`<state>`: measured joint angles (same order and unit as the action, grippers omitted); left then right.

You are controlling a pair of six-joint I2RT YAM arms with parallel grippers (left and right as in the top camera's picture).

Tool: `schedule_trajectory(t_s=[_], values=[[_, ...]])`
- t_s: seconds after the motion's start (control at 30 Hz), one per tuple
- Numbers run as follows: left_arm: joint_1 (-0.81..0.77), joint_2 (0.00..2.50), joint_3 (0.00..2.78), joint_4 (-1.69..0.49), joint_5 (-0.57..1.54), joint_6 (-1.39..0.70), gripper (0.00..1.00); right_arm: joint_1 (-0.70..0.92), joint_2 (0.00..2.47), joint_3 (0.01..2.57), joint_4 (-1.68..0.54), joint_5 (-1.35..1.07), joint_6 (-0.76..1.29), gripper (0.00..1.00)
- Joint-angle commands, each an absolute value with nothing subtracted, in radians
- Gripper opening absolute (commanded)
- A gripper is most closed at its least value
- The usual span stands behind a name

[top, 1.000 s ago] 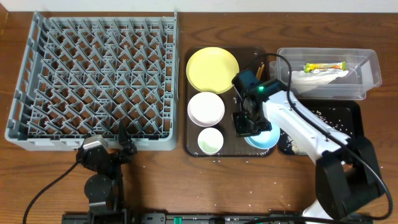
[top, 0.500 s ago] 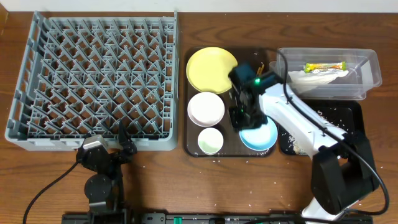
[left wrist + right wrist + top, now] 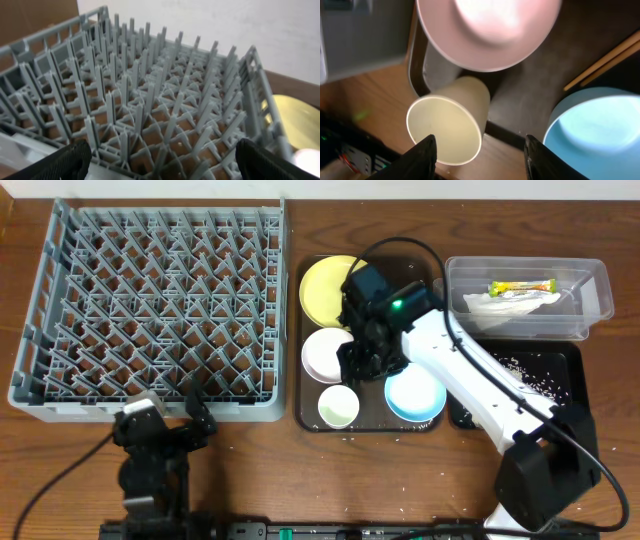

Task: Sort waste into correct bins and load items into the dishwasher
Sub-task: 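Grasp the white cup with the right gripper and lift it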

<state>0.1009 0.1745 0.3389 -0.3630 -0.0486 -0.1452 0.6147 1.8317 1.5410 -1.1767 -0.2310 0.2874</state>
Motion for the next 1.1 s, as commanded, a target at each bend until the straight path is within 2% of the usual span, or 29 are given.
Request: schedule_trajectory(t_s=[0.0, 0.37, 0.47, 0.57, 0.83, 0.97, 1.07], values=[[0.1, 0.303, 0.52, -0.431, 0.033, -0.156, 0.93, 0.643, 1.869, 1.532, -1.194, -0.2, 0.276, 0.52], [0.1, 0.797, 0.989, -0.694, 0.394, -0.202, 0.93, 0.669, 1.984, 1.528, -1.208, -0.184, 0.276, 0.39], [0.1, 0.868, 1.056, -0.691, 0.518, -0.202, 0.94, 0.669, 2.018, 1.528, -1.205, -0.184, 0.276, 0.25], [0.1, 0.9, 1.068, -0.647, 0.607, -0.202, 0.94, 0.669, 2.042, 1.528, -1.203, -0.184, 0.282, 0.02], [0.1, 0.942, 1.066, -0.65, 0.657, -0.241, 0.94, 0.627, 1.99, 1.608, -1.214, -0.24, 0.278, 0.01], [0.1, 0.948, 1.066, -0.65, 0.765, -0.43, 0.94, 0.529, 1.912, 1.698, -1.192, -0.369, 0.253, 0.01], [0.1, 0.947, 1.066, -0.65, 0.797, -0.628, 0.94, 0.434, 1.862, 1.715, -1.043, -0.502, 0.256, 0.01]])
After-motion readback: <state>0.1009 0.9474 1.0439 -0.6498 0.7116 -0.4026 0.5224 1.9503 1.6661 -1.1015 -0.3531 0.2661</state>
